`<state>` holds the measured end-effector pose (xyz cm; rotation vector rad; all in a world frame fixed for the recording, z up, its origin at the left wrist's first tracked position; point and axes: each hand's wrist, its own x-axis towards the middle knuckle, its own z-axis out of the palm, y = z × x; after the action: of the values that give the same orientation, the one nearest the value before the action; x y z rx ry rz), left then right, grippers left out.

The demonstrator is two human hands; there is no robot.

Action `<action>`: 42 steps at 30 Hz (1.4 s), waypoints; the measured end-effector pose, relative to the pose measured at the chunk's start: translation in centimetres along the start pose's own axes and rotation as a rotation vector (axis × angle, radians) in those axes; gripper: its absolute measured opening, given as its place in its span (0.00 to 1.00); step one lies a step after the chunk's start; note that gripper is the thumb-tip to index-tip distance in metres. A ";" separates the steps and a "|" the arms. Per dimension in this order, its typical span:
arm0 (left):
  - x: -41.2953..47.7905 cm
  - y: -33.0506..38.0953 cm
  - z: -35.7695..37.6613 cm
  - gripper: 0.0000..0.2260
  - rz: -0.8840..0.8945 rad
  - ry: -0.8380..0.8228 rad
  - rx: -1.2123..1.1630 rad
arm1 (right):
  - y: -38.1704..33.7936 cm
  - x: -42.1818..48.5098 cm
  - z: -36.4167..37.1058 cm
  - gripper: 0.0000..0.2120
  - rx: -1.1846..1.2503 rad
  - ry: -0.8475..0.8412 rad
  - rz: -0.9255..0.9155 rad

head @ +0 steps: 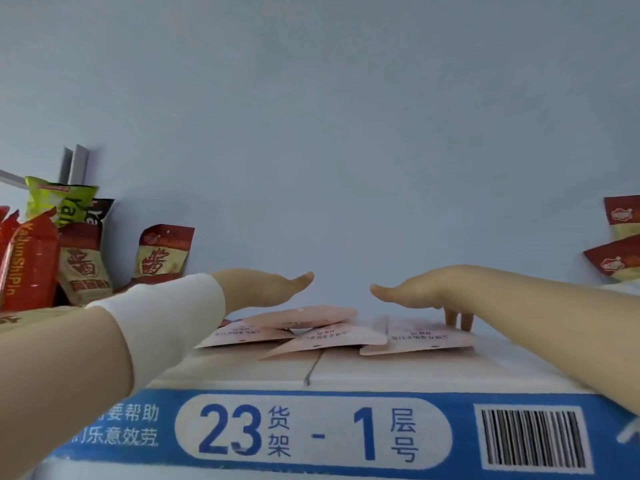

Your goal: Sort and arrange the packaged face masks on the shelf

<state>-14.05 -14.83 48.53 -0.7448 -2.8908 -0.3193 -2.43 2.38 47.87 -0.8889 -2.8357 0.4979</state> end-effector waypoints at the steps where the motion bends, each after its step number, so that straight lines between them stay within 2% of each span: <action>1: 0.4 0.2 0.1 0.35 0.010 -0.027 -0.017 | 0.0 0.3 0.1 0.37 0.013 0.004 0.007; 5: 1.7 1.6 0.4 0.34 0.041 -0.085 -0.078 | 1.0 1.1 0.3 0.32 -0.032 0.055 0.045; 11: 3.2 2.0 1.5 0.34 0.064 -0.132 -0.174 | 1.5 2.6 0.3 0.26 0.260 0.113 0.082; 13: 3.4 1.7 1.4 0.33 0.066 -0.113 -0.252 | 1.7 2.8 -0.4 0.27 0.260 0.216 0.085; 16: 3.7 1.0 1.3 0.33 0.050 -0.065 -0.261 | 2.4 3.0 -2.7 0.43 0.287 0.475 0.126; 18: 4.1 0.6 1.7 0.35 0.066 -0.064 -0.261 | 3.3 3.0 -4.2 0.44 0.483 0.648 0.098; 20: 4.5 1.0 2.0 0.37 0.140 -0.024 -0.386 | 3.7 3.0 -4.9 0.43 0.691 0.741 -0.026; 23: 4.5 2.7 1.4 0.43 0.311 0.058 -0.726 | 2.5 2.9 -4.6 0.44 0.937 0.651 -0.222; 24: 4.5 3.1 1.1 0.45 0.361 0.031 -0.855 | 1.7 3.0 -4.5 0.43 0.980 0.593 -0.274; 25: 4.3 3.4 0.9 0.44 0.408 -0.028 -0.976 | 0.8 3.1 -4.4 0.42 1.006 0.542 -0.318; 28: 3.5 3.4 0.3 0.24 0.482 -0.179 -1.169 | -1.8 3.7 -3.6 0.39 1.056 0.440 -0.403; 33: 3.8 2.3 0.1 0.12 0.366 -0.115 -1.314 | -3.5 5.0 -1.9 0.32 1.068 0.300 -0.420; 35: 4.3 1.4 -0.3 0.10 0.285 -0.020 -1.357 | -2.6 5.2 -1.4 0.28 0.976 0.345 -0.276; 36: 4.5 0.9 -0.5 0.08 0.254 0.040 -1.395 | -1.8 5.2 -1.0 0.27 0.850 0.344 -0.171; 38: 5.3 -0.2 -1.0 0.07 0.196 0.146 -1.485 | -0.7 5.2 0.1 0.28 0.539 0.221 -0.007; 40: 5.8 -0.9 -1.4 0.07 0.159 0.218 -1.546 | -0.5 4.9 1.3 0.31 0.349 0.076 0.045; 42: 6.2 -1.3 -1.5 0.07 0.139 0.270 -1.582 | -1.1 4.9 2.2 0.26 0.239 0.057 0.018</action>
<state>-19.93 -13.40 50.87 -0.8433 -1.7843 -2.4549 -7.52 3.78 46.27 -0.8675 -2.6470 0.7799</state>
